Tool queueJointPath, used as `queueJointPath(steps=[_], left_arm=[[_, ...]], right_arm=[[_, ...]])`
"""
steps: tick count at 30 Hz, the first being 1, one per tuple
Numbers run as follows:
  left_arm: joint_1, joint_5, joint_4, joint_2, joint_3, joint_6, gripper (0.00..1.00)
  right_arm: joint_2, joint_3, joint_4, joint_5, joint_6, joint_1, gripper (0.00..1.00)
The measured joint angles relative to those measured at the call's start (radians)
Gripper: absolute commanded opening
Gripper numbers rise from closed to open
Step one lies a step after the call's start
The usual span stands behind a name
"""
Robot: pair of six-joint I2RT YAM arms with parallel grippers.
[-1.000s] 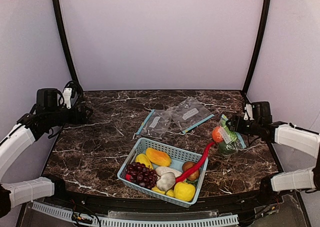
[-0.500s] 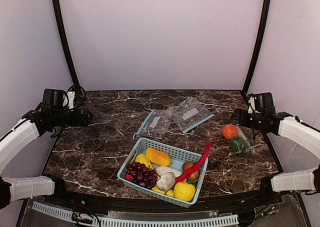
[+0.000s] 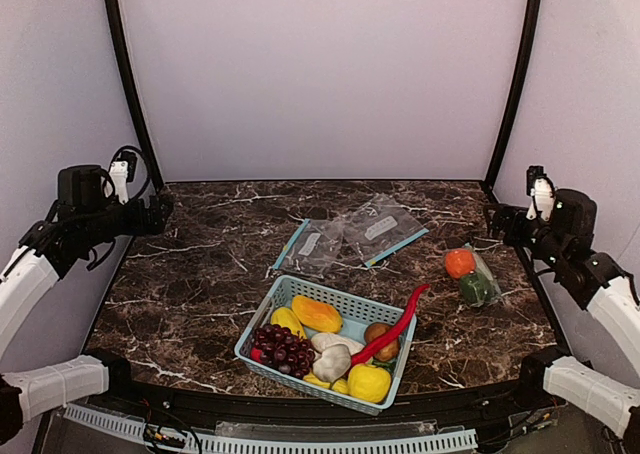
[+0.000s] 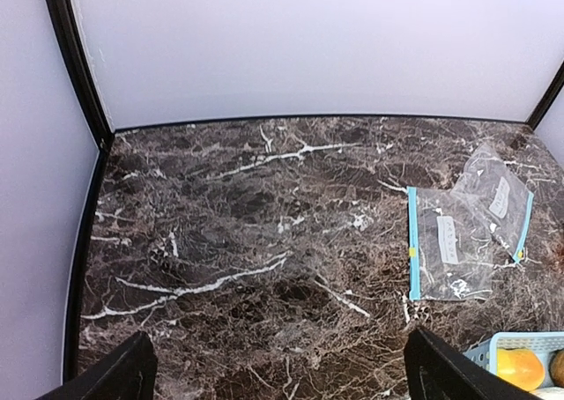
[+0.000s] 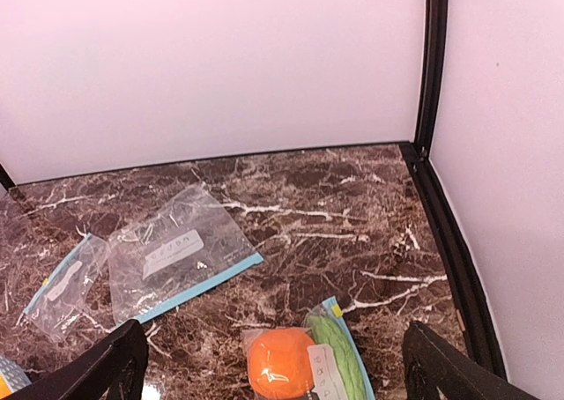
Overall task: Place the food in the zip-top bag and seal the zipper
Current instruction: Reset both arms
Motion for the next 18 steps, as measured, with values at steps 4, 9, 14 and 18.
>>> queueJointPath(steps=[4,9,14,18], left_arm=[[0.000,-0.013,0.016,-0.066,-0.018,0.020,0.99],[0.000,-0.029,0.014,-0.063,-0.028,0.029,0.99],[0.000,-0.029,0.013,-0.093,-0.048,0.041,0.99],[0.000,-0.029,0.014,-0.116,-0.049,0.053,0.99]], right_arm=[[-0.091,-0.061,0.043,-0.002,-0.022,0.000,0.99],[-0.097,-0.071,0.056,-0.002,-0.034,0.000,0.99],[-0.091,-0.071,0.057,-0.002,-0.040,0.000,0.99],[-0.091,-0.071,0.057,-0.002,-0.041,0.000,0.99]])
